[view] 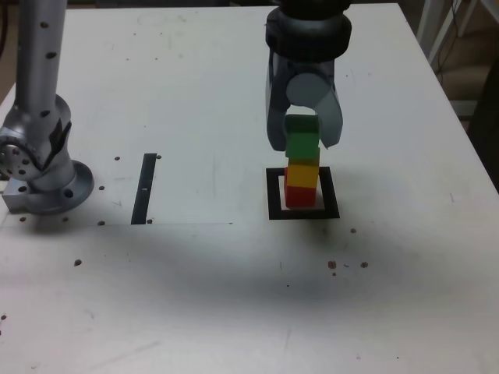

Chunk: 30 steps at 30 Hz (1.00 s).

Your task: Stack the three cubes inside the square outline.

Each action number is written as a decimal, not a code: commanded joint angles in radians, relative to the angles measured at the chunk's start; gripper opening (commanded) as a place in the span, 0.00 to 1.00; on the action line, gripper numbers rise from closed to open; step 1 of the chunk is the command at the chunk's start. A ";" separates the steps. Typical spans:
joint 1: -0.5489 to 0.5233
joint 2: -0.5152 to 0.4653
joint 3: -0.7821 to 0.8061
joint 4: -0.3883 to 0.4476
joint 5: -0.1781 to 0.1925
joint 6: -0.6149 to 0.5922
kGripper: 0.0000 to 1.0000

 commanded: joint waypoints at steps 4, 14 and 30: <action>-0.003 0.003 0.004 -0.010 -0.007 0.001 0.34; -0.003 0.004 0.004 -0.014 -0.005 0.001 0.89; -0.009 -0.008 0.012 -0.004 -0.031 0.001 1.00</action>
